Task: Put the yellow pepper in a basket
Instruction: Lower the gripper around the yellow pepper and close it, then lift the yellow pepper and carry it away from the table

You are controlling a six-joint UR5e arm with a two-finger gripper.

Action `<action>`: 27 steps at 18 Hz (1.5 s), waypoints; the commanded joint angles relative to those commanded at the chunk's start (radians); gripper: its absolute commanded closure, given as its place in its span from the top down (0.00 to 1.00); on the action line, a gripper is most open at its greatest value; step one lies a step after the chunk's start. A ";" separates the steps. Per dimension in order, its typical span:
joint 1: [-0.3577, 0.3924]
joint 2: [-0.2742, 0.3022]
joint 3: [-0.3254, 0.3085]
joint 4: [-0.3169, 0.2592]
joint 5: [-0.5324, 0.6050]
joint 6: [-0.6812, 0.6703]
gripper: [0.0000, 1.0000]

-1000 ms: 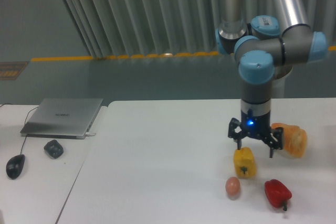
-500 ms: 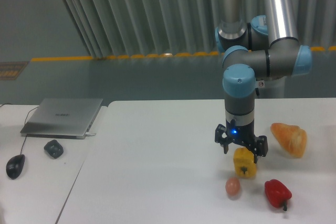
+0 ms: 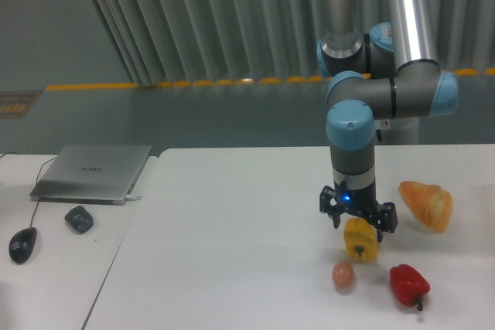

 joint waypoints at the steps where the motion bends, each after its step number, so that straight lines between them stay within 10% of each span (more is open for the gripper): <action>1: 0.000 -0.003 -0.005 0.002 -0.002 0.000 1.00; 10: 0.000 -0.031 -0.014 0.008 0.035 0.002 1.00; 17: 0.000 -0.031 -0.002 -0.006 0.038 0.006 0.31; 27: 0.061 0.047 0.087 -0.123 0.043 0.299 0.27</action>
